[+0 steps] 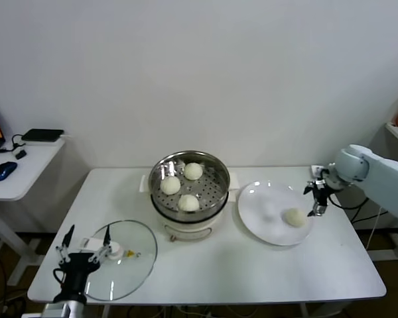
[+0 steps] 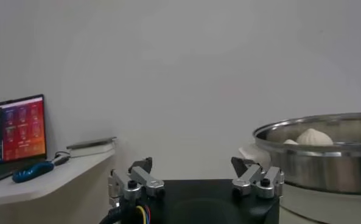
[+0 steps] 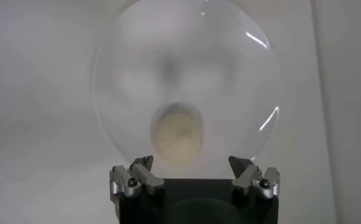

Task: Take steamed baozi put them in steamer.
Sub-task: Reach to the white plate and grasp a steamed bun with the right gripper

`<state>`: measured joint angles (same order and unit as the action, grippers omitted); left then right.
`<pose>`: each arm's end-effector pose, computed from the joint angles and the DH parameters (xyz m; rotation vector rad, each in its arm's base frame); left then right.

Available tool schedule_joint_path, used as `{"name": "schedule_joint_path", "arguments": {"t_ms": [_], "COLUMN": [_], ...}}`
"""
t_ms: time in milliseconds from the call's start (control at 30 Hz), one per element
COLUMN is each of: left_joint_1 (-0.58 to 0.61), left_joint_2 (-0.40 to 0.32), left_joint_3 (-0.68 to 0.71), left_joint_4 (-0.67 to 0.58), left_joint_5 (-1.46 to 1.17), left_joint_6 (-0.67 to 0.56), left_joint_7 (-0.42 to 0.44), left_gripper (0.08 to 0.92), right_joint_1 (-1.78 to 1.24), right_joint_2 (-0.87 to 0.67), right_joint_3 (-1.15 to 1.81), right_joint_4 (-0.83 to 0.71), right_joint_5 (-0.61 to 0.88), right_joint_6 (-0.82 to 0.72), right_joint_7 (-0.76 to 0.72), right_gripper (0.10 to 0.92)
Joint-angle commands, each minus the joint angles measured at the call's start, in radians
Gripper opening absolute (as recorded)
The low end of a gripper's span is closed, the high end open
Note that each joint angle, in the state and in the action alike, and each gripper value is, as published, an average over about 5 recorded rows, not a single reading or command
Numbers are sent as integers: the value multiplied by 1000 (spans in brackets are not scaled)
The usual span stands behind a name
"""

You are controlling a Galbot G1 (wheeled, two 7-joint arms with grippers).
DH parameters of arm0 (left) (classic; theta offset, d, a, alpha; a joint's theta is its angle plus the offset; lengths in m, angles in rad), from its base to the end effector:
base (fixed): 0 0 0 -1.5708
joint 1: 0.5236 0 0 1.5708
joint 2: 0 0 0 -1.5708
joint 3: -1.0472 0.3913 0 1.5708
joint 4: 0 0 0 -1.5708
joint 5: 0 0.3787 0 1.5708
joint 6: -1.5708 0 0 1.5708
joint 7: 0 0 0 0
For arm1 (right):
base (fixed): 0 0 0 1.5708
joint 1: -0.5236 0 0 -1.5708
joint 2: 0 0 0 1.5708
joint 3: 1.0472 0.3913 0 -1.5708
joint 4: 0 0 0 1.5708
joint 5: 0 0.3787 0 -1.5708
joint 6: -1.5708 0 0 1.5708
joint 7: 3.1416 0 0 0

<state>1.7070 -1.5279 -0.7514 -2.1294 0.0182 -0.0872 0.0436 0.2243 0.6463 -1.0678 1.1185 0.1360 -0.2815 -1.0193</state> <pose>0.1324 0.0806 -0.3398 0.1715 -3.1081 -0.2964 0.5781 -0.2394 -0.1857 1.0604 -1.4703 1.2222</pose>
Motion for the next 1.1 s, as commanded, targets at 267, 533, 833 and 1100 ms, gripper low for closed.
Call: {"name": "schedule_joint_path", "arguments": {"t_ms": [267,533,833,1100], "left_joint_1": [-3,-6,-6,-6], "left_joint_2": [4,5,6,5], "left_joint_3": [-11,-13,-15,-14], "left_joint_4": [10,15,16,16], "left_joint_5": [2,2,2,4], "left_joint_6": [2,3,3,4], "left_joint_7": [0,-1,-1,-1], "left_gripper": [823,823,823,823], "right_joint_1": [-149,-157,-171,-169], "right_joint_2": [161,197,216,227], "right_joint_3": [122,128,152,161], "right_joint_4": [-196,-233,-272,-294], "right_joint_5": [-107,-141,-164,-166], "right_joint_6": [17,33,42,42], "right_joint_7": [-38,-58,-55,-57], "right_gripper": [823,823,823,823]}}
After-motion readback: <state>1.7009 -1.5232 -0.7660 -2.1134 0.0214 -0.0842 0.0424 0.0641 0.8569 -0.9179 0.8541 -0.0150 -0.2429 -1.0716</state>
